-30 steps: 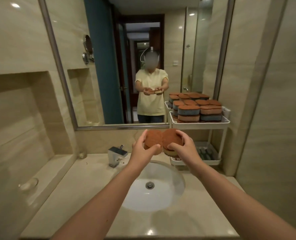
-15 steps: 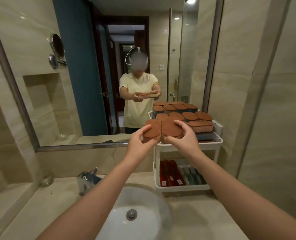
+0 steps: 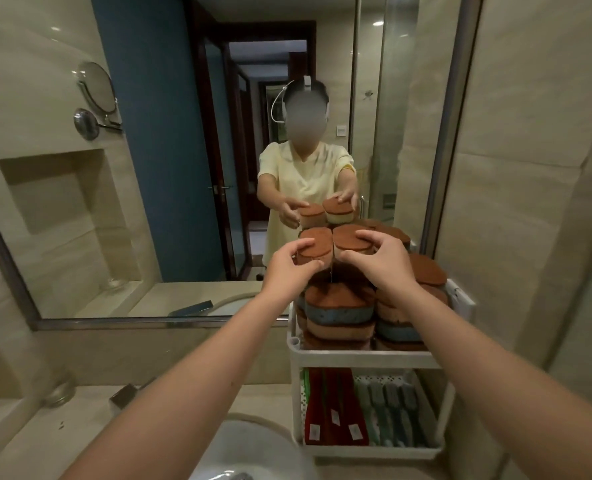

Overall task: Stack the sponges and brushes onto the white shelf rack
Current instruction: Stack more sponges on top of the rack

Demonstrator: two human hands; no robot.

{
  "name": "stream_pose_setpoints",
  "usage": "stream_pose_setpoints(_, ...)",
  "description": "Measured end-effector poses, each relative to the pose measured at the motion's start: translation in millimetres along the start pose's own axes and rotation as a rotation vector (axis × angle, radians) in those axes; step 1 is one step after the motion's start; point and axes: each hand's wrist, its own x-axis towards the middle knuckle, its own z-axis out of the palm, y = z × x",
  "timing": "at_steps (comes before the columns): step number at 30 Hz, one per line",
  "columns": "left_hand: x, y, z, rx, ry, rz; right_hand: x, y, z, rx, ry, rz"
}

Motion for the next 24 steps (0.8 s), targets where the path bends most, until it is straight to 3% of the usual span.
stream_pose_setpoints(11,15,-41,18,0.024,0.055,0.003,14,21,19,-0.330,-0.011,0.066)
stream_pose_setpoints(19,14,-36,11,0.137,-0.182,-0.032,14,17,19,-0.447,-0.111,0.070)
stream_pose_setpoints(22,6,-34,3,0.064,-0.237,-0.044,3,9,20,-0.431,-0.034,-0.024)
stream_pose_setpoints(24,-3,-35,-3,0.025,-0.153,-0.025,-9,-1,24,-0.303,0.052,-0.182)
